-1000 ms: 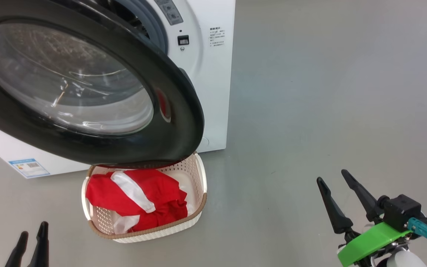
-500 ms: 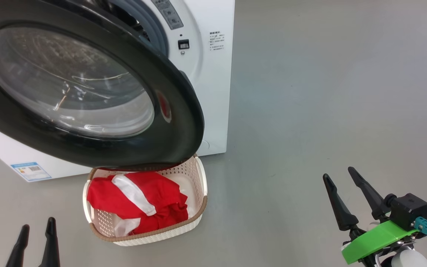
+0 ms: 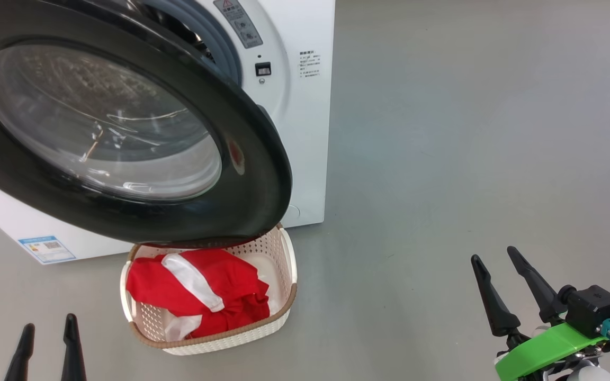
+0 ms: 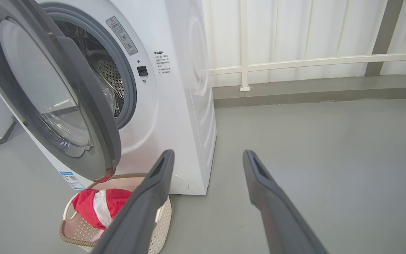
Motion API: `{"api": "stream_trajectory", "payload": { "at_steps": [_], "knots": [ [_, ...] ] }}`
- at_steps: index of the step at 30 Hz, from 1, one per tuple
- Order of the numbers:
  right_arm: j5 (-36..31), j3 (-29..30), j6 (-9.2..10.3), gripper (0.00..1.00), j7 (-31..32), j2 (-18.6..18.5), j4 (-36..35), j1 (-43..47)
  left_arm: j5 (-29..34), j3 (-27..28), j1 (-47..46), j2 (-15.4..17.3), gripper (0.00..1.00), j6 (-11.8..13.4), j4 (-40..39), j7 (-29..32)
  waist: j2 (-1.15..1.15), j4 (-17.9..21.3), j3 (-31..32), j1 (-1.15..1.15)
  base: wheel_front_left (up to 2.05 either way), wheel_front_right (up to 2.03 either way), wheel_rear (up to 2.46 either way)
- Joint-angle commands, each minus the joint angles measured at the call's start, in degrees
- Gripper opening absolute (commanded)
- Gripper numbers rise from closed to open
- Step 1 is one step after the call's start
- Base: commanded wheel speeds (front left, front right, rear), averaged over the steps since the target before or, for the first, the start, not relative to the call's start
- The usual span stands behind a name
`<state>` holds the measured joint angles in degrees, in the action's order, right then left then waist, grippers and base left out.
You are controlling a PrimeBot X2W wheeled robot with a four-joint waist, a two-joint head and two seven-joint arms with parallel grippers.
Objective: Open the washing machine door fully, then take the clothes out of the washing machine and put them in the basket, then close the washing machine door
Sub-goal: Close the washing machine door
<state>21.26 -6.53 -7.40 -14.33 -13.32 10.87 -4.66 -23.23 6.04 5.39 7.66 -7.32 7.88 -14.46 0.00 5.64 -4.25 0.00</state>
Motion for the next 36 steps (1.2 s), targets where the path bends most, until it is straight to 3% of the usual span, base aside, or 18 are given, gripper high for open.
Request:
{"api": "stream_trajectory", "payload": {
  "at_steps": [1, 11, 32, 33, 34, 36],
  "knots": [
    [-0.3, -0.7, -0.09, 1.0, -0.7, -0.5, -1.7, 0.0, 0.9, 2.3, -1.0, 0.4, 1.0, -0.2, -1.7, -0.5, 0.0, -0.1, 0.1, 0.0, 0.0, 0.0, 0.0],
    [-0.4, 0.2, -0.09, 1.0, -0.7, 0.1, -1.7, 1.2, 1.4, 2.2, -0.6, -1.0, 1.0, -0.2, -0.9, -0.5, 0.0, -0.4, 0.5, 0.0, 0.0, 0.0, 0.0],
    [0.4, -1.2, -0.09, 1.0, -0.7, -0.3, -1.7, 0.4, 1.7, 0.6, -0.2, -1.0, 1.0, -0.2, -0.7, -0.5, 0.0, -1.8, 0.9, 0.0, 0.0, 0.0, 0.0],
    [0.6, -1.5, -0.09, 0.93, -0.7, -0.3, -1.7, 0.1, 1.8, 0.4, -0.3, -1.0, 1.0, -0.2, -0.8, -0.5, 0.0, -2.1, 0.8, 0.0, 0.0, 0.0, 0.0],
    [0.7, -1.9, -0.09, 0.58, -0.7, -0.3, -1.7, -0.2, 1.9, 0.2, -0.4, -1.0, 1.0, -0.2, -0.8, -0.5, 0.0, -2.5, 0.7, 0.0, 0.0, 0.0, 0.0],
    [1.1, -3.0, -0.09, 0.13, -0.7, -0.3, -1.5, -1.1, 2.1, -0.2, -0.4, -1.1, 1.0, -0.2, -0.9, -0.5, 0.0, -3.2, 0.5, 0.0, 0.0, 0.0, 0.0]
  ]
}}
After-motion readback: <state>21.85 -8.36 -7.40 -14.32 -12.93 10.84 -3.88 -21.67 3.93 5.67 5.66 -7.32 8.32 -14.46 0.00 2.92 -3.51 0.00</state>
